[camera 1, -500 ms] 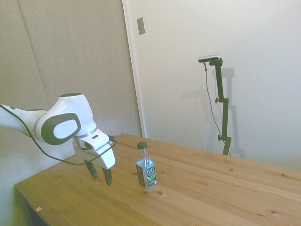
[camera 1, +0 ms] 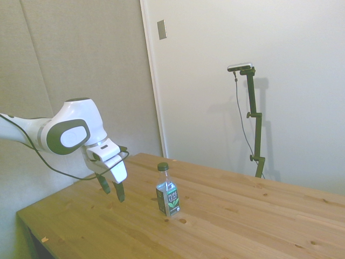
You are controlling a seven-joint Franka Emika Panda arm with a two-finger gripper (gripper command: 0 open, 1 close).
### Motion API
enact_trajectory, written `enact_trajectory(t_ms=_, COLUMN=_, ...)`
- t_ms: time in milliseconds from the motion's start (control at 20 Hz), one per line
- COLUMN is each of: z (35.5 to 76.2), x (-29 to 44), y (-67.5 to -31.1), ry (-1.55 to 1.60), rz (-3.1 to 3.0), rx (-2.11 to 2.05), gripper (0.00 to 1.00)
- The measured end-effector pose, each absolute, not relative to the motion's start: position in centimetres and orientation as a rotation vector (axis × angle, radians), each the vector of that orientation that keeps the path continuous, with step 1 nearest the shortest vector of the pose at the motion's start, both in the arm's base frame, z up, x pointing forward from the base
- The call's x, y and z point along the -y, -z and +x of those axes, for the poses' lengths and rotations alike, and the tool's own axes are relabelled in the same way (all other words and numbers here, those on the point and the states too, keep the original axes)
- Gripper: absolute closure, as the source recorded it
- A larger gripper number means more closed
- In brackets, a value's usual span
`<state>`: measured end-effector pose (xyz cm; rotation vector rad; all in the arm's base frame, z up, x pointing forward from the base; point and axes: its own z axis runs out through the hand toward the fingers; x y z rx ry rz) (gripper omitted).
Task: Knock down the bottle
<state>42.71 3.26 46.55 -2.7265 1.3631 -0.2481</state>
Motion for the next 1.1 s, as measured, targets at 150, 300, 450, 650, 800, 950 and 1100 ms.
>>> enact_trajectory(t_ms=150, z=43.3, x=-3.2, y=-47.9, ry=0.275, rz=-2.681, rx=-1.421, gripper=1.0)
enact_trajectory(t_ms=300, z=44.0, x=-2.6, y=-48.8, ry=0.305, rz=-2.659, rx=-1.457, gripper=1.0)
enact_trajectory(t_ms=450, z=45.2, x=-1.1, y=-49.1, ry=0.326, rz=-2.647, rx=-1.506, gripper=1.0)
enact_trajectory(t_ms=650, z=46.8, x=0.6, y=-48.8, ry=0.355, rz=-2.635, rx=-1.561, gripper=1.0)
enact_trajectory(t_ms=800, z=47.8, x=1.6, y=-48.8, ry=0.381, rz=-2.621, rx=-1.599, gripper=1.0)
enact_trajectory(t_ms=950, z=48.8, x=2.6, y=-49.2, ry=0.395, rz=-2.604, rx=-1.627, gripper=1.0)
enact_trajectory(t_ms=1100, z=50.4, x=3.6, y=-49.6, ry=0.416, rz=-2.581, rx=-1.665, gripper=1.0)
